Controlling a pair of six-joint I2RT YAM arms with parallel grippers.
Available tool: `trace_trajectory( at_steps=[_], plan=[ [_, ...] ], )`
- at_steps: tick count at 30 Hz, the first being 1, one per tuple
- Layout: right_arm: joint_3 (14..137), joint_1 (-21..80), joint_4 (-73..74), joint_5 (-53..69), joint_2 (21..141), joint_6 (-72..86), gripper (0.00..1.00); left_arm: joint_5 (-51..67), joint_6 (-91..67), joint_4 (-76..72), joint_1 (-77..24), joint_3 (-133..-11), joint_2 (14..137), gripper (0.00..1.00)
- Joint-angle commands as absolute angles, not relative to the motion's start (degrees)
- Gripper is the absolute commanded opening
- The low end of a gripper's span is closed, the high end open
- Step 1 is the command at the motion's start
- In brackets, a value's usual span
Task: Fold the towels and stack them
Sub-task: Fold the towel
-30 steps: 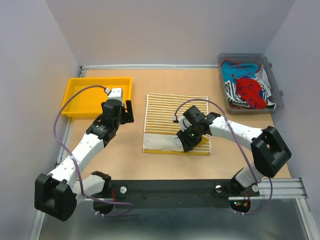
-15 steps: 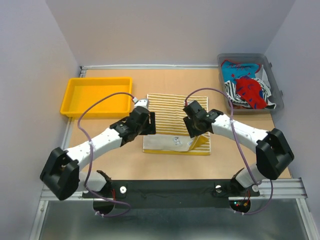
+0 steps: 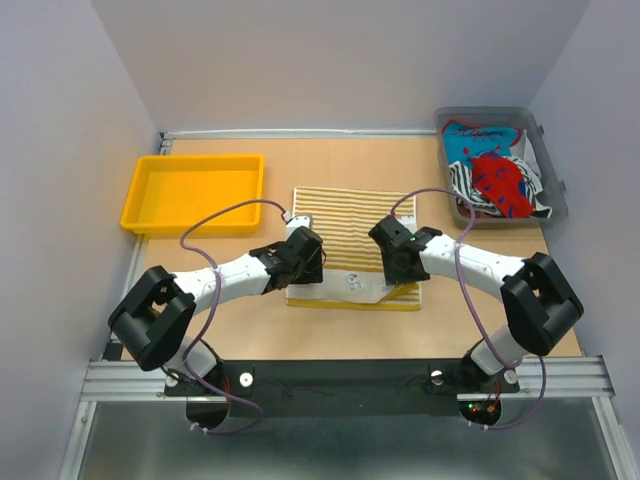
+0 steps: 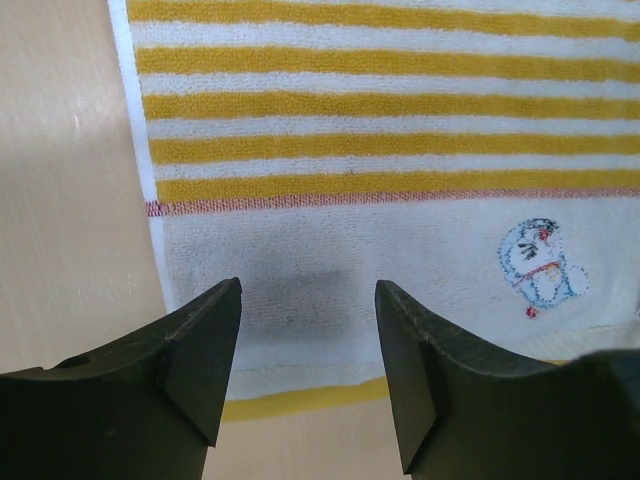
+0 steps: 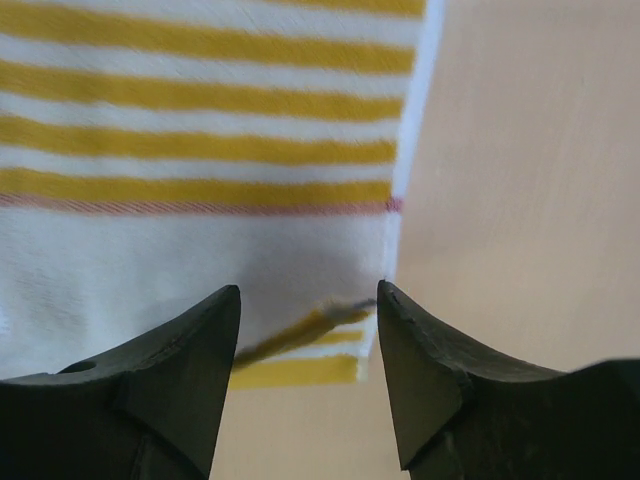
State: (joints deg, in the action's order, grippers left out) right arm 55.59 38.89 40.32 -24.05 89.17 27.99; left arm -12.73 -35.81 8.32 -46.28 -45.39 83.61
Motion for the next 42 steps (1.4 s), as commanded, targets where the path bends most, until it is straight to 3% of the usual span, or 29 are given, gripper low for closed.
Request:
trace_trajectory(
  at_steps=[1,3,10,15,21,42],
  plan=[
    [49.8,37.6,45.6,-25.8,83.8,40.2,0.64,-14.3,-37.6,6.3,-46.4,-43.1,82.1,0.66],
    [47.0,35.5,45.9,-25.2,79.5,44.8,0.67,-13.9,-37.9,6.0,-46.4,-42.1,82.2,0.66],
    [40.3,30.9,45.5,-25.3,66.7,53.3,0.66,-13.3,-39.5,5.2,-46.3,-40.1,80.3,0.66],
    [40.8,30.8,36.3,-20.7,62.1,48.8,0.51,-14.9,-40.7,7.2,-46.3,-40.6,76.6,0.66],
    [40.4,30.8,28.7,-10.4,62.7,45.2,0.42,-18.1,-43.0,8.5,-45.2,-38.9,73.9,0.66],
    [32.5,30.8,32.6,-15.5,59.8,50.4,0.45,-16.3,-45.3,9.8,-43.9,-34.5,74.9,0.61]
  ],
)
